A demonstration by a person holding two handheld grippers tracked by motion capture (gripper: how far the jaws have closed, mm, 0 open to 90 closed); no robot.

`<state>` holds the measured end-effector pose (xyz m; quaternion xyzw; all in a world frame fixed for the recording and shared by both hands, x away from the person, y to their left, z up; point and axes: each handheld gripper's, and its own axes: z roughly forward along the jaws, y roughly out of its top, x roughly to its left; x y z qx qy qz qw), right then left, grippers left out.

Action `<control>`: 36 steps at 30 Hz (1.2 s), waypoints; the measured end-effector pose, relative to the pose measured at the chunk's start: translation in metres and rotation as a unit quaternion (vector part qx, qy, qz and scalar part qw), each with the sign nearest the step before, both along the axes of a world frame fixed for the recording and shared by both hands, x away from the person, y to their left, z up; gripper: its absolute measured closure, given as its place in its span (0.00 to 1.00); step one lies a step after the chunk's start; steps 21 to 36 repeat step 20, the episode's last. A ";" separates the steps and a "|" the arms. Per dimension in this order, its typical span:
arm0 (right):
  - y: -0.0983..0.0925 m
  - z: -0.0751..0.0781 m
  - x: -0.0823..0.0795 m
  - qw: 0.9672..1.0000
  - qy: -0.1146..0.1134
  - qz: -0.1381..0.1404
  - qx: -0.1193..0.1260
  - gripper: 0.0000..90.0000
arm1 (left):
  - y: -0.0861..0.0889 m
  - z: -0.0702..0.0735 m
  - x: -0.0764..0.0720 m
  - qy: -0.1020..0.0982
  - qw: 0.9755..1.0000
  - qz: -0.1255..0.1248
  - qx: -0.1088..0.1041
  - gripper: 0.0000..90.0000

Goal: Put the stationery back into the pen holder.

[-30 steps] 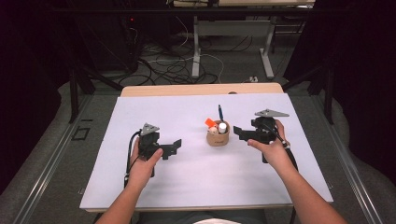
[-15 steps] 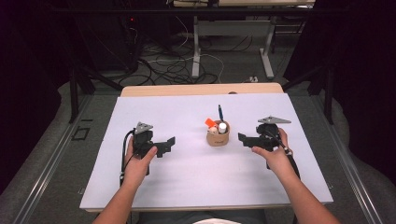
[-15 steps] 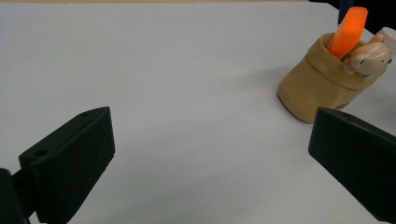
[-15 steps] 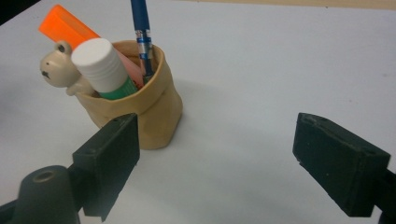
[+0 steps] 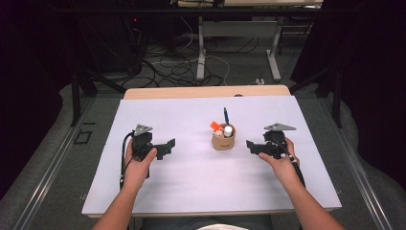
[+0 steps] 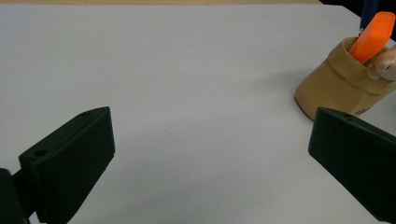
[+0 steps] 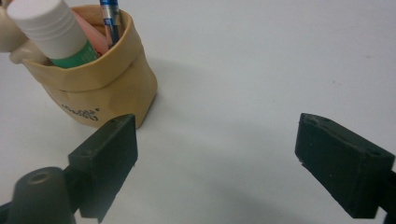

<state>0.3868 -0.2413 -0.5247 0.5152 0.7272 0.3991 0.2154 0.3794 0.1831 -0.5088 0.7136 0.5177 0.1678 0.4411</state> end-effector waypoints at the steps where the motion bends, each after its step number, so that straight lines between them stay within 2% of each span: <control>1: 0.000 -0.001 0.000 1.000 0.002 -0.001 0.000 0.10 | 0.001 0.000 0.000 0.000 1.000 0.001 -0.002 0.01; 4: -0.001 -0.004 0.001 1.000 0.004 -0.004 -0.004 0.05 | 0.002 -0.003 0.001 0.000 1.000 0.001 -0.001 0.01; 8: -0.001 -0.009 0.001 1.000 0.019 -0.009 0.003 0.05 | 0.003 -0.003 0.002 0.007 1.000 -0.002 -0.003 0.01; 13: 0.000 -0.011 0.001 1.000 0.018 -0.006 -0.006 0.00 | 0.005 -0.005 0.003 0.003 1.000 0.003 -0.004 0.01; 17: 0.000 -0.012 0.001 1.000 0.020 0.005 -0.006 0.00 | 0.006 -0.007 0.003 0.005 1.000 0.004 -0.005 0.01; 36: 0.001 -0.013 0.001 1.000 0.024 0.004 -0.001 0.00 | 0.006 -0.007 0.003 0.004 1.000 0.006 -0.009 0.01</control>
